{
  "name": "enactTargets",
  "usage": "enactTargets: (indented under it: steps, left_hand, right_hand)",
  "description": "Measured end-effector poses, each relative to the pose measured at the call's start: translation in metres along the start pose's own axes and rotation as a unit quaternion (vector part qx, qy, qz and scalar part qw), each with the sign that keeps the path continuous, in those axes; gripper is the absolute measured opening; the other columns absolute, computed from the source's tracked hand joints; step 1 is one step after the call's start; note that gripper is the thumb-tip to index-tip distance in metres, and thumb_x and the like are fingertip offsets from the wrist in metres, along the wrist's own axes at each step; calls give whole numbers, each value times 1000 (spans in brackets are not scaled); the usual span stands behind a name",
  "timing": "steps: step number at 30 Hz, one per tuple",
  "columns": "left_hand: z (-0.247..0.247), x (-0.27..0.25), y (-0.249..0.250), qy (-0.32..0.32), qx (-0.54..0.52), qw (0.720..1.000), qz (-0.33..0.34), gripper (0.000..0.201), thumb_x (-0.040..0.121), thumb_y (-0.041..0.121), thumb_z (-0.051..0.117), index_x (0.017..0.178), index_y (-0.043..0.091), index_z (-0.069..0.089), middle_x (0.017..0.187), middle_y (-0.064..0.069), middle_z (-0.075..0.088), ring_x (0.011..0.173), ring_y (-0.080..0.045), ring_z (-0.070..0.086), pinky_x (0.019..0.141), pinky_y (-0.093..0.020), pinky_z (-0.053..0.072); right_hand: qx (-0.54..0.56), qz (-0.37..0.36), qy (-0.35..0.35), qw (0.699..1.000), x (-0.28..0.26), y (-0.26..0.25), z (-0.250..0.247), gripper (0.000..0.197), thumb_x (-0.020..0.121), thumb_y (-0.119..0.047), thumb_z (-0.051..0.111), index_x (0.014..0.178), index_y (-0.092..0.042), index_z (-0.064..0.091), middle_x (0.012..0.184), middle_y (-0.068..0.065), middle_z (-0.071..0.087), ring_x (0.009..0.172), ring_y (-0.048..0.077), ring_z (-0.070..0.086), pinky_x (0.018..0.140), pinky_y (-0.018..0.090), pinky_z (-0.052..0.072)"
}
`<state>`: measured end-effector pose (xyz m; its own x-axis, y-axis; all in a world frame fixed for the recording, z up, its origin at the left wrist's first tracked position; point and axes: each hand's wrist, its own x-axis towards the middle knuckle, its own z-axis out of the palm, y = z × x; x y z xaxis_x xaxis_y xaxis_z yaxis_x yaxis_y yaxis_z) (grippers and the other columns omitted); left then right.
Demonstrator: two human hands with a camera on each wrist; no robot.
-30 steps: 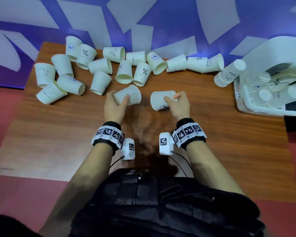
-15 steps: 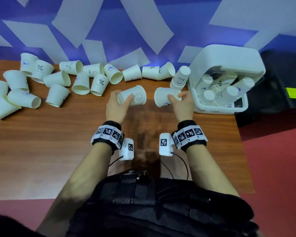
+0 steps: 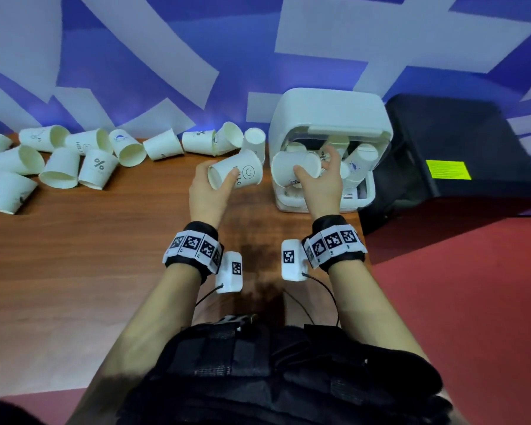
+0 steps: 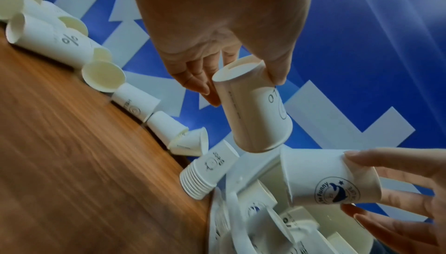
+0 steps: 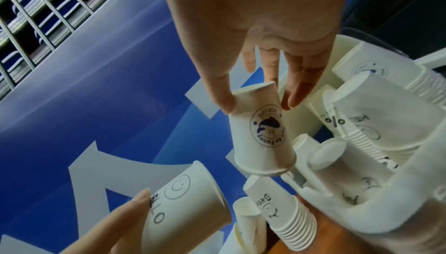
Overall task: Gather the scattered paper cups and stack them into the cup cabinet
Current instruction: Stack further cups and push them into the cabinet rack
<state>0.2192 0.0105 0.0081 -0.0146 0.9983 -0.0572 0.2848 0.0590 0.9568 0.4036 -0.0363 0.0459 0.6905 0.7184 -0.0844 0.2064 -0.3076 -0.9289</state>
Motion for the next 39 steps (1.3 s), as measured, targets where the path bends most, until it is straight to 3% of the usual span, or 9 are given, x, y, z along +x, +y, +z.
enactTargets:
  steps: [6, 11, 14, 18, 22, 25, 27, 30, 39]
  left_hand:
    - [38, -12, -1, 13, -10, 1000, -19, 54, 85, 35, 69, 130, 16, 46, 114, 7, 55, 104, -11, 54, 85, -20, 41]
    - [52, -5, -4, 14, -3, 999, -29, 49, 84, 38, 70, 124, 20, 49, 112, 6, 59, 105, -16, 57, 92, -34, 48]
    - [56, 3, -4, 13, -6, 1000, -23, 50, 84, 37, 69, 126, 20, 47, 114, 6, 58, 106, -15, 57, 93, -35, 48]
    - [56, 15, -5, 12, -1, 1000, -22, 56, 84, 39, 69, 131, 20, 44, 117, 6, 57, 108, -13, 56, 93, -32, 47]
    - [54, 26, -13, 13, -5, 1000, -23, 60, 82, 43, 68, 131, 21, 43, 121, 3, 58, 110, -14, 56, 95, -35, 48]
    - [56, 28, -19, 10, -13, 999, -31, 59, 84, 38, 69, 132, 21, 42, 120, 5, 56, 109, -13, 56, 94, -33, 48]
    - [58, 28, -24, 9, -13, 999, -36, 59, 84, 36, 70, 133, 21, 42, 119, 7, 54, 109, -15, 56, 94, -34, 48]
    - [60, 29, -30, 2, -18, 998, -54, 60, 83, 39, 70, 134, 25, 41, 120, 4, 55, 109, -18, 57, 95, -38, 48]
    - [59, 33, -38, -6, -26, 997, -75, 62, 84, 38, 69, 137, 24, 39, 116, 10, 53, 109, -13, 55, 95, -32, 47]
  right_hand:
    - [0, -5, 19, 1000, 21, 17, -26, 58, 78, -24, 70, 131, -16, 51, 128, 2, 55, 118, 18, 51, 105, 39, 40]
    - [34, 0, 46, 998, 38, 27, -28, 63, 69, -37, 68, 128, -21, 51, 127, -1, 56, 116, 19, 55, 102, 43, 45]
    - [49, 0, 42, 998, 47, 29, -22, 53, 71, -31, 70, 120, -26, 48, 117, -4, 58, 106, 18, 59, 94, 43, 50]
    - [77, -4, 44, 996, 58, 38, -11, 40, 78, -16, 70, 107, -22, 42, 101, -4, 58, 82, -1, 60, 82, 34, 54]
    - [61, -17, 63, 996, 58, 43, 6, 34, 71, -26, 67, 89, -39, 41, 115, 7, 59, 101, 23, 61, 83, 37, 55]
    - [35, -40, 57, 997, 64, 50, 15, 35, 72, -24, 66, 98, -36, 45, 122, 5, 56, 112, 24, 57, 92, 42, 51]
    - [4, -59, 46, 997, 70, 53, 18, 38, 76, -20, 66, 110, -22, 49, 122, 4, 55, 113, 22, 54, 95, 45, 46]
    - [-75, -109, 39, 990, 79, 56, 23, 39, 79, -13, 67, 115, -4, 53, 122, 9, 55, 115, 24, 49, 103, 35, 38]
    - [-193, -196, 41, 961, 98, 63, 39, 41, 78, -25, 69, 116, -9, 63, 109, 10, 63, 107, 30, 55, 103, 35, 31]
